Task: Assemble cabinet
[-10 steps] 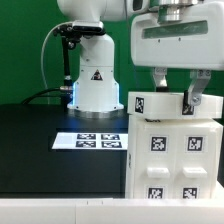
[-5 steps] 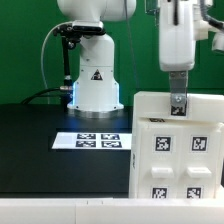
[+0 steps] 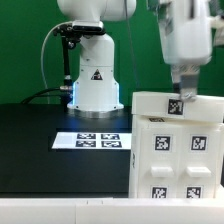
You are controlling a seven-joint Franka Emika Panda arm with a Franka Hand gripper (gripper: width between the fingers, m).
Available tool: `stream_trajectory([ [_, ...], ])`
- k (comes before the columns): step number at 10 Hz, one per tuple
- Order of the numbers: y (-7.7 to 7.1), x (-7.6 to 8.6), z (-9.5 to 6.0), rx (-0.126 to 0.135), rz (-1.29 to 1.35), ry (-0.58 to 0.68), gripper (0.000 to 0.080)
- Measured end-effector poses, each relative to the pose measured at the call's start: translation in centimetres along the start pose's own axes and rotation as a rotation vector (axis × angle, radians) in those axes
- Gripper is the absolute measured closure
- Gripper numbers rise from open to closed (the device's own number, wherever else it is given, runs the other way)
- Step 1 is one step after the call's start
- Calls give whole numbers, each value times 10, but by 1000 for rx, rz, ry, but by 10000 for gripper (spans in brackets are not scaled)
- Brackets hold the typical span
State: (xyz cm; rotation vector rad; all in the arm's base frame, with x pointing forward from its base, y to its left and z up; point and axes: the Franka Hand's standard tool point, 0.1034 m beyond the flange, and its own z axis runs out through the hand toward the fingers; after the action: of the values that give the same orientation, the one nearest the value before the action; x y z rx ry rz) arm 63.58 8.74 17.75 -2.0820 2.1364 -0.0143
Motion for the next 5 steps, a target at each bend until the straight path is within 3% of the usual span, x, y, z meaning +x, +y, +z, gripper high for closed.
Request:
stream_trajectory([
  [2,0,-13,-7,13,-227,-9,2],
  [5,0,-9,-5,10,-461,-4,2],
])
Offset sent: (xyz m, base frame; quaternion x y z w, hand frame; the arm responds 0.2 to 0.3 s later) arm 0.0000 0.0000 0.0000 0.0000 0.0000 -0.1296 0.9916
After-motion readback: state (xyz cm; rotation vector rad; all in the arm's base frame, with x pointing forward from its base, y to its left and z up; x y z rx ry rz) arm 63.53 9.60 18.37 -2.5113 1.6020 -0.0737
